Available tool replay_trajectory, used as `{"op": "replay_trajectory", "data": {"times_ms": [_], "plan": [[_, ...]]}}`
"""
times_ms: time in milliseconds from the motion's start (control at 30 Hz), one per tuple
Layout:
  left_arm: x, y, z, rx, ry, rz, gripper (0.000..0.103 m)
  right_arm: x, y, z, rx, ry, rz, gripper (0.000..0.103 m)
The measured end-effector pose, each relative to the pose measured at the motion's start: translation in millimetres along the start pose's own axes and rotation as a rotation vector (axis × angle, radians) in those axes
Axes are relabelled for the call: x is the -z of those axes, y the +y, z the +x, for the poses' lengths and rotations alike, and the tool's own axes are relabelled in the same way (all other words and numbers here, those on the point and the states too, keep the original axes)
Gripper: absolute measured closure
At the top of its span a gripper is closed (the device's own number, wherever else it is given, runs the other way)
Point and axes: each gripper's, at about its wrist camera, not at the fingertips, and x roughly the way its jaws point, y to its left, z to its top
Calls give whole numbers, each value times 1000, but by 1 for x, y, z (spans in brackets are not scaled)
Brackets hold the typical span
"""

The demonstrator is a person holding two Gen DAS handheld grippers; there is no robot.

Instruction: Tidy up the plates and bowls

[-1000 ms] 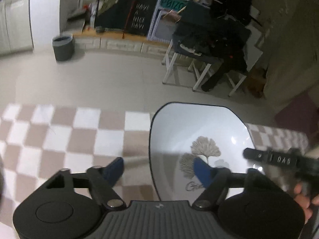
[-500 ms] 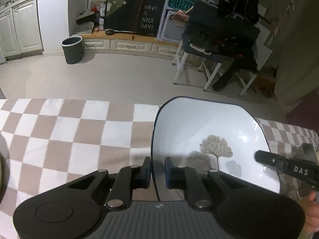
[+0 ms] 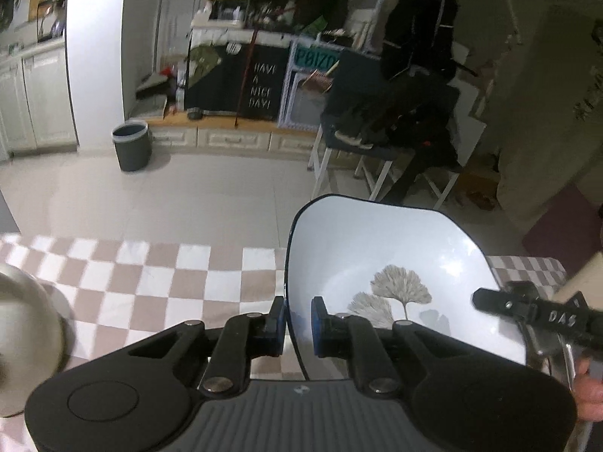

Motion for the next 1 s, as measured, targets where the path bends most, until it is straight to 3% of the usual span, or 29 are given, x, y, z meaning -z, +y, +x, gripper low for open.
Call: {"op": "replay_trajectory", "data": {"times_ms": [200, 467, 733, 1000], "plan": [[8, -22, -73, 25, -53, 71, 88, 1, 12, -66, -20, -90, -15, 91], [34, -40, -172, 9, -112, 111, 87, 32, 30, -156, -43, -174, -49, 91], [83, -44, -253, -15, -159, 126, 87, 73, 50, -215, -75, -190, -74, 91], [139, -33, -284, -60, -134, 128, 87, 130, 64, -237, -89, -129, -81, 91]]}}
